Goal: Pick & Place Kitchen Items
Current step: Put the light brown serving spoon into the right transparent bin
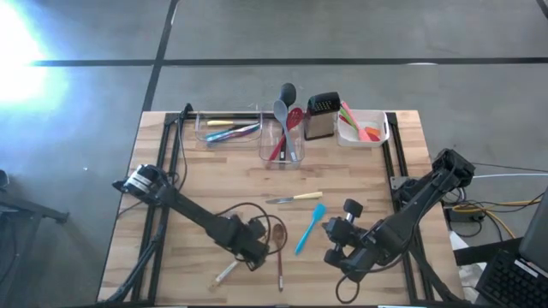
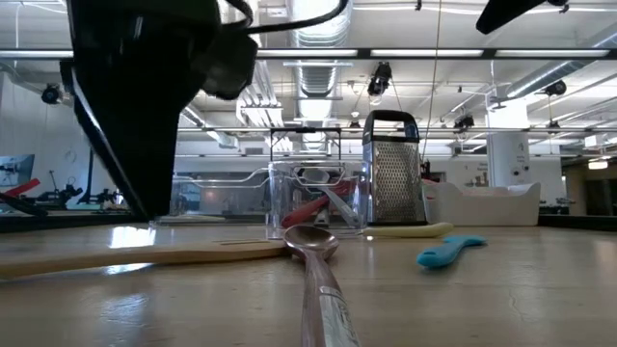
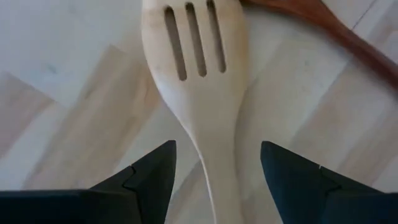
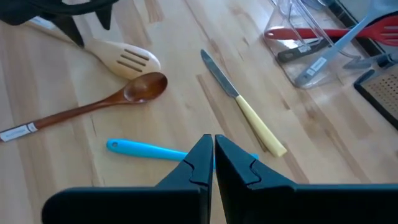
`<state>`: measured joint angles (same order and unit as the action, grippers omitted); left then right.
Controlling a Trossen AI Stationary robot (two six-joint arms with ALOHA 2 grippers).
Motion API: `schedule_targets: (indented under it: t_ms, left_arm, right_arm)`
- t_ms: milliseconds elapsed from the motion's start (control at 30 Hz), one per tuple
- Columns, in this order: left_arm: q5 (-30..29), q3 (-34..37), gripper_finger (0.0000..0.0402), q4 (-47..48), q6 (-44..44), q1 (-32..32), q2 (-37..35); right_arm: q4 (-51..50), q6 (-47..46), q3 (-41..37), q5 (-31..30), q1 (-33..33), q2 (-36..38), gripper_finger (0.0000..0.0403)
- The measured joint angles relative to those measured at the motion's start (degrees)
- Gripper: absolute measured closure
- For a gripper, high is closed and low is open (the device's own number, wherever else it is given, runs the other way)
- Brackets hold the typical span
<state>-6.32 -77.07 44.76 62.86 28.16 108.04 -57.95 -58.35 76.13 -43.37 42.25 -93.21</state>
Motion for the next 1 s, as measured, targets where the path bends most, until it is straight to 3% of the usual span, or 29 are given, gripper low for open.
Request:
schedule_targets:
  t_ms: [433, 1000]
  left_arm:
    - [1.8, 8.1, 0.0165, -13.0, 7.8, 0.2, 0.8]
    - [2.0, 8.8, 0.0165, -7.5, 6.4, -1.4, 1.8]
  right_arm:
    - [0.4, -0.1, -0.1, 0.0, 0.4, 0.0, 0.0394]
    - [0.4, 0.1, -0.1, -0.1, 0.4, 0.0, 0.0394]
